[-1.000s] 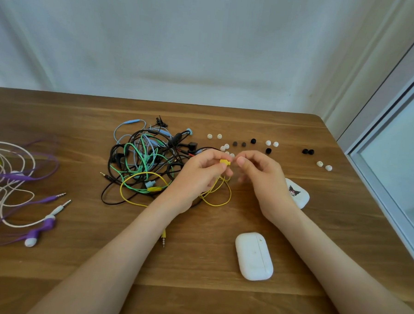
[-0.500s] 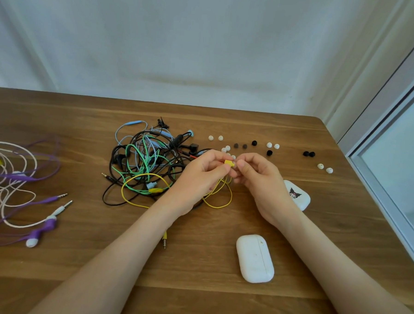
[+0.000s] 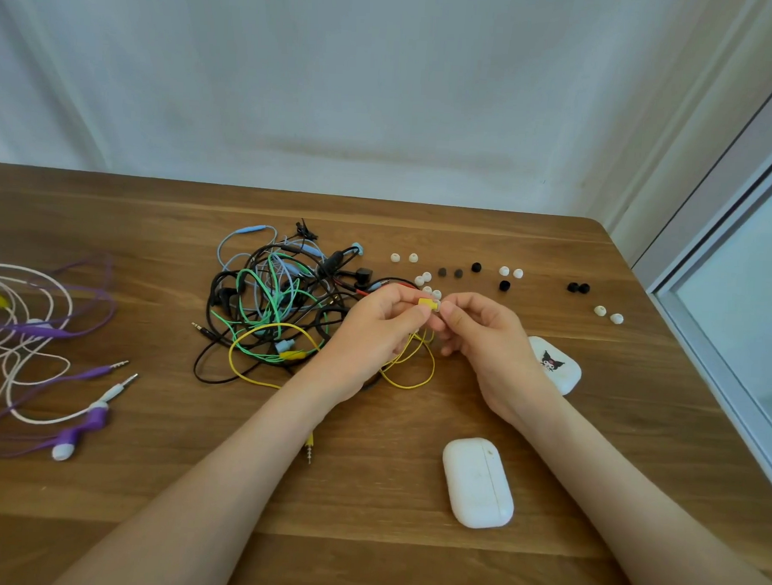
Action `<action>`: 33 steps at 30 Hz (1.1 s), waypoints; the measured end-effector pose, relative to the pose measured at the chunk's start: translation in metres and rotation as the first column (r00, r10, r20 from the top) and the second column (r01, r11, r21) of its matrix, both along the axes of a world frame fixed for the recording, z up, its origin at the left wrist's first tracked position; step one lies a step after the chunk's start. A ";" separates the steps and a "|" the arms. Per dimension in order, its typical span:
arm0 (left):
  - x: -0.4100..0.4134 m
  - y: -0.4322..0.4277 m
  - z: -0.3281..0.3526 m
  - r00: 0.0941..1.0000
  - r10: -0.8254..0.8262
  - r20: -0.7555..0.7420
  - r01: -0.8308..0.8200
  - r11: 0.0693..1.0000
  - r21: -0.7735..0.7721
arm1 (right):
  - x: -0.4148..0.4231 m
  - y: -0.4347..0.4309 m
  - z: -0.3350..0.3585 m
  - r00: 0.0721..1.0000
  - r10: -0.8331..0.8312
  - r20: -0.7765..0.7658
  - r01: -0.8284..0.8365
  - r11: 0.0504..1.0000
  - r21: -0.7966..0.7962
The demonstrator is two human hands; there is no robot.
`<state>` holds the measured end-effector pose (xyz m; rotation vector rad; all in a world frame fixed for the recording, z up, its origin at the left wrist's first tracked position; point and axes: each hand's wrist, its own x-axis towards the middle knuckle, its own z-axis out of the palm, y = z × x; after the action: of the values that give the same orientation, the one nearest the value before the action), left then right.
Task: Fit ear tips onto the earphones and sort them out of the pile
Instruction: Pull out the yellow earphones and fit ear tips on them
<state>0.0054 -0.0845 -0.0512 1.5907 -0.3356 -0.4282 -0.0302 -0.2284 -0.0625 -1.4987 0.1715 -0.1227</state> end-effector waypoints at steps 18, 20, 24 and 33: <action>0.002 0.001 -0.002 0.999 -0.027 0.021 0.026 0.998 0.053 | -0.001 -0.006 -0.002 0.993 0.116 0.035 -0.112 0.989 -0.096; 0.003 0.001 -0.004 0.998 -0.022 0.053 0.018 0.996 0.090 | -0.001 -0.005 -0.003 0.995 0.095 0.039 -0.089 0.987 -0.132; 0.004 0.000 -0.008 0.989 -0.010 0.145 -0.018 0.981 0.193 | -0.002 -0.001 -0.004 0.998 0.039 0.051 -0.029 0.982 -0.185; 0.000 -0.003 -0.007 0.976 0.018 0.219 -0.073 0.968 0.242 | -0.004 0.001 -0.002 0.998 0.015 0.068 -0.002 0.984 -0.179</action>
<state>0.0058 -0.0878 -0.0585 1.8935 -0.4216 -0.2693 -0.0339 -0.2271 -0.0644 -1.6719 0.0999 -0.1872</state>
